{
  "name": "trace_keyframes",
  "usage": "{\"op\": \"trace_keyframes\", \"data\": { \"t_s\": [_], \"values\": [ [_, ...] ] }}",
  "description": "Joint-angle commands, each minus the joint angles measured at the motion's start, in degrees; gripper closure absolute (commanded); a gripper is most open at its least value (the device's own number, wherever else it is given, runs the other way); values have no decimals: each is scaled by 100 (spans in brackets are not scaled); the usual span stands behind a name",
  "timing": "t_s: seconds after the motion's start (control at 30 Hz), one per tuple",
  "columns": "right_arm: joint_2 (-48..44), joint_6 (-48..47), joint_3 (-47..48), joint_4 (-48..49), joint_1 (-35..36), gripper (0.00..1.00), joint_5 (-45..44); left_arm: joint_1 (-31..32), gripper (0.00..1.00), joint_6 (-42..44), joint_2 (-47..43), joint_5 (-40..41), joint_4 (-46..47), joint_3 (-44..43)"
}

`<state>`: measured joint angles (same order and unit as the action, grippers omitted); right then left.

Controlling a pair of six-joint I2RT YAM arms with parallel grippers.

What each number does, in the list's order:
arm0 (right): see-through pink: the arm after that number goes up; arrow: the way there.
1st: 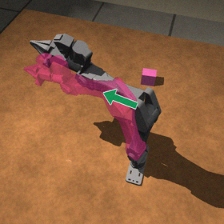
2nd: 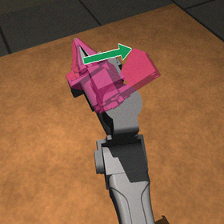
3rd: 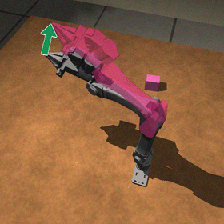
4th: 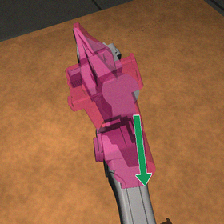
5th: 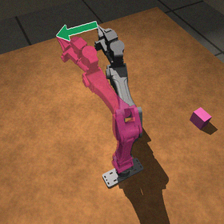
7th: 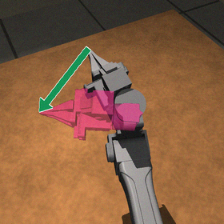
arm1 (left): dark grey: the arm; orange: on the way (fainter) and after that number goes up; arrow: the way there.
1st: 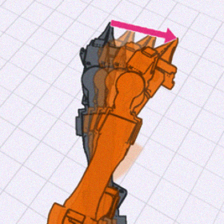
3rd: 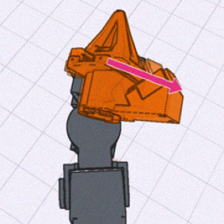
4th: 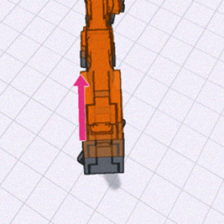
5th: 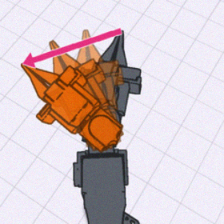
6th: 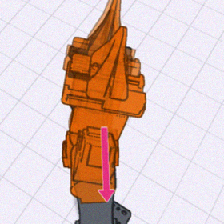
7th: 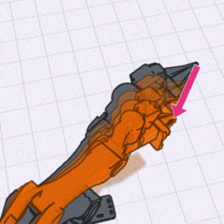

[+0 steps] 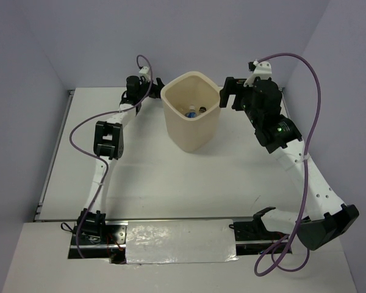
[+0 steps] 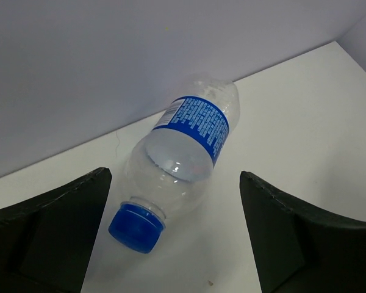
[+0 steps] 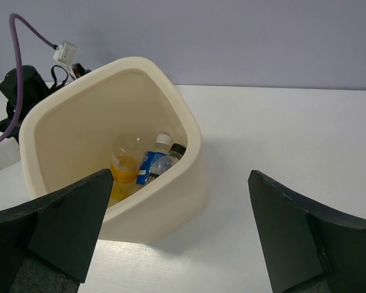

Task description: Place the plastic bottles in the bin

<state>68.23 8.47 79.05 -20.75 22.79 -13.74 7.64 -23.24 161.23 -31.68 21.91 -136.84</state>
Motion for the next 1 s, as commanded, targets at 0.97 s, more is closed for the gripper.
{"op": "trace_keyframes", "data": {
  "t_s": [0.97],
  "values": [
    [-248, 251, -73, 238, -125, 0, -358, -176, 1, -2652, 752, 1565, 2180, -326]
  ]
}}
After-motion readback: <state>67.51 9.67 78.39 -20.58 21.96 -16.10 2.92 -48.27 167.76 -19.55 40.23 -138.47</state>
